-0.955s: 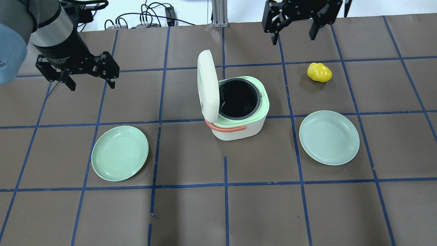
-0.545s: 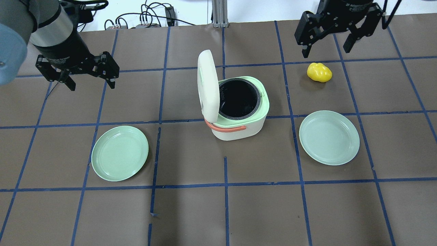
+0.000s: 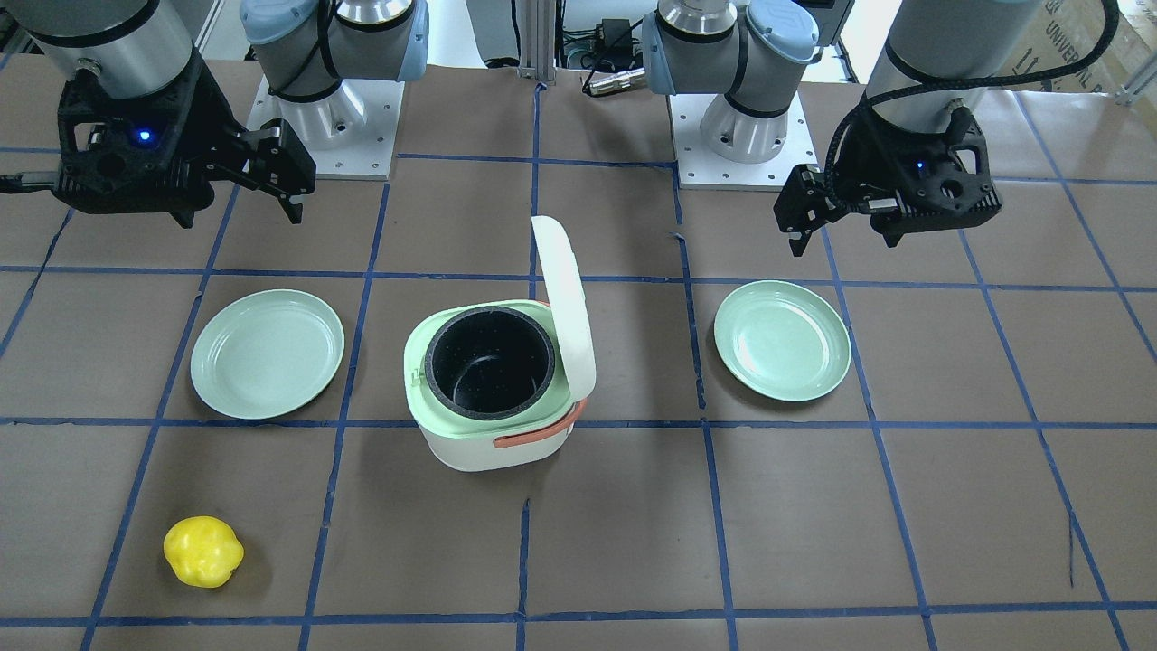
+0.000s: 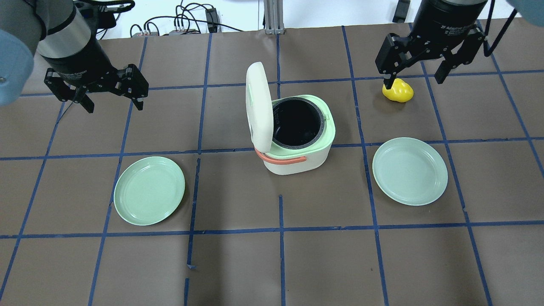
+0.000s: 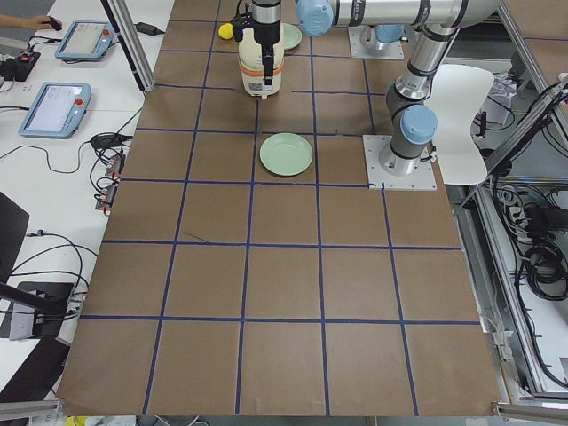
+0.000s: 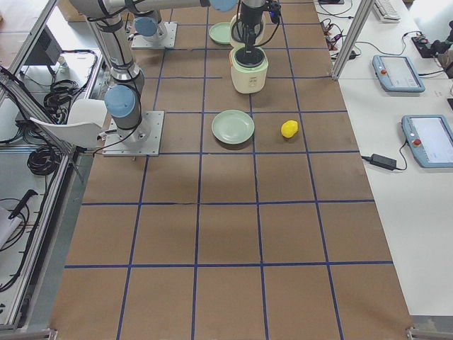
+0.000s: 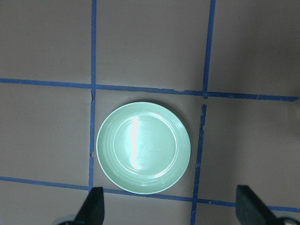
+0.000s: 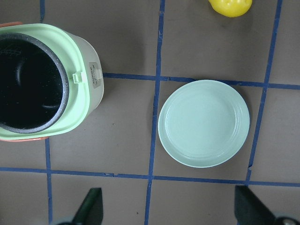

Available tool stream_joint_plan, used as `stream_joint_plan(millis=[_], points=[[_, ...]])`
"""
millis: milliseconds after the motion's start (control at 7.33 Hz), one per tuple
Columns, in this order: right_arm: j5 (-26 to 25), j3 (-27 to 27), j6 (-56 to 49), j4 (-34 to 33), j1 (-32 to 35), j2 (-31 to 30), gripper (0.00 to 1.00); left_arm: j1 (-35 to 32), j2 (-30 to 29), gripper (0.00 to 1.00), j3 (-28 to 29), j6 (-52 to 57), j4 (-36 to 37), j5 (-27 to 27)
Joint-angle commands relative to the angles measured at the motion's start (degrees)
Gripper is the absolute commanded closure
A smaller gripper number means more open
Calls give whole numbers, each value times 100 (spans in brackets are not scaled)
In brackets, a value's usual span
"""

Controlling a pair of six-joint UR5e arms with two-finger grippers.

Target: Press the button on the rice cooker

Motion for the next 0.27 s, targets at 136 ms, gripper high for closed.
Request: stream_joint_plan(millis=[136], points=[[8,13,24,-11,3,22,0,0,0,0,0,0,0,0]])
